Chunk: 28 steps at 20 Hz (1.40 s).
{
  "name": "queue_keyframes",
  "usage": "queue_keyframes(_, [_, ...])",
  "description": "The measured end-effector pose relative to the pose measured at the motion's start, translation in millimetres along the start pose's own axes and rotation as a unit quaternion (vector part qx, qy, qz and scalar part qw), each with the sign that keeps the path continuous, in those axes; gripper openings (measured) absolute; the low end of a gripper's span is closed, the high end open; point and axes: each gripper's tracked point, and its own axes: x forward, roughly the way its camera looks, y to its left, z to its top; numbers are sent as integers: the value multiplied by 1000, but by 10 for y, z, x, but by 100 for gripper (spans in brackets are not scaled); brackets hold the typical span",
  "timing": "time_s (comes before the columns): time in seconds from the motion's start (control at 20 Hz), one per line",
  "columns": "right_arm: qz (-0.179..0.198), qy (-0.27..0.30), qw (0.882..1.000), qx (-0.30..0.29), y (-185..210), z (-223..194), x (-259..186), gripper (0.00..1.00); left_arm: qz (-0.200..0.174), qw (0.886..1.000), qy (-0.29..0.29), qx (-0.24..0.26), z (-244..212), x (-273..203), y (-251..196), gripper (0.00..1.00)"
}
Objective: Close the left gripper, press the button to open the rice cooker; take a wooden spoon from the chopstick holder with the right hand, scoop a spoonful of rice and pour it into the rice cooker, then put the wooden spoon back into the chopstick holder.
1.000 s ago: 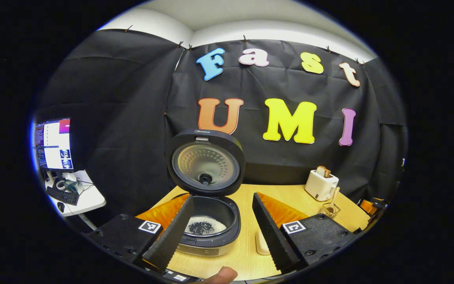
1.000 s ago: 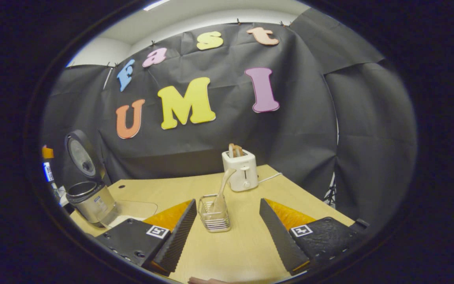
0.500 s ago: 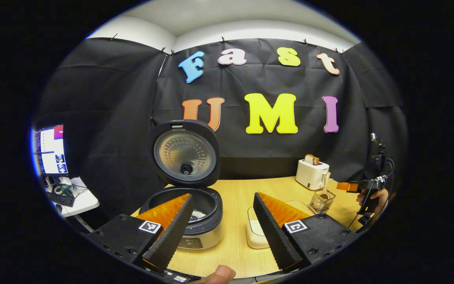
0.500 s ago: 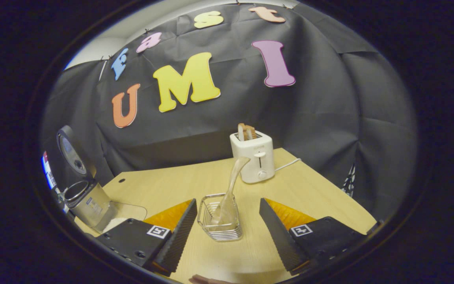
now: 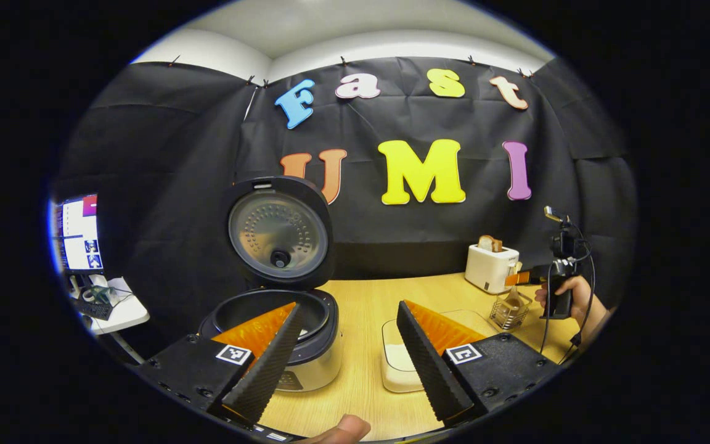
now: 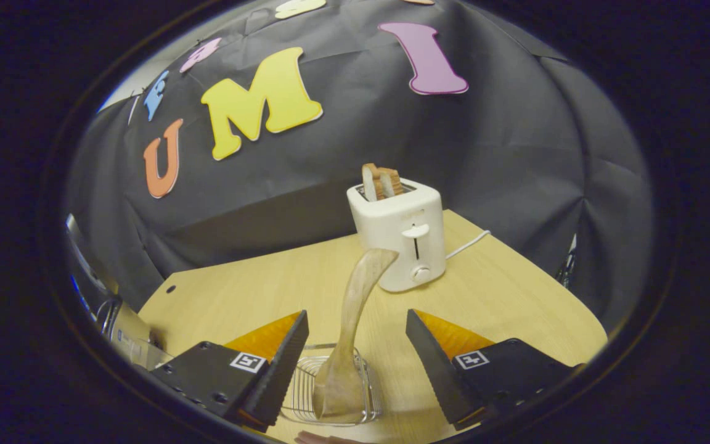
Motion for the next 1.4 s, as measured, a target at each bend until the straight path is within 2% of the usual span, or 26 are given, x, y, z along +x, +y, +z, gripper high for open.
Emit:
queue_keyframes(0.1, [-4, 15, 1000, 7, 62, 20, 198, 94, 2, 1000, -8, 15, 18, -1, -31, 99])
queue_keyframes(0.25, [-5, 49, 999, 7, 147, -8, 353, 90, -27, 1000, -15, 5, 47, -1, -198, 98])
queue_keyframes(0.35, [-13, 57, 998, 0, 142, -3, 351, 70, -41, 999, -20, 1, 91, -33, -273, 98])
queue_keyframes(0.4, [-14, 61, 998, -5, 146, -1, 385, 65, -39, 999, -23, 3, 97, -35, -246, 98])
queue_keyframes(0.5, [-23, 78, 997, -7, 110, -85, 462, 41, -31, 999, -26, 9, 102, -32, -211, 98])
queue_keyframes(0.6, [-13, 105, 994, 12, 147, -178, 469, 18, -27, 999, -25, 8, 95, -17, -188, 98])
queue_keyframes(0.65, [-7, 106, 994, 21, 163, -167, 433, 19, -26, 999, -25, 6, 97, -16, -179, 98])
queue_keyframes(0.7, [-9, 100, 995, 22, 166, -135, 404, 13, -27, 999, -24, 5, 92, -20, -180, 98])
queue_keyframes(0.85, [-25, 67, 997, -17, 170, -10, 222, 13, -20, 999, -26, 7, 116, -33, -120, 98])
queue_keyframes(1.0, [-20, 38, 999, -31, 279, 150, 7, 13, -20, 999, -29, 6, 128, -70, -104, 98])
queue_keyframes(1.4, [-10, -36, 997, -75, 793, 637, -683, 13, -11, 999, -32, -4, 177, -147, 18, 98])
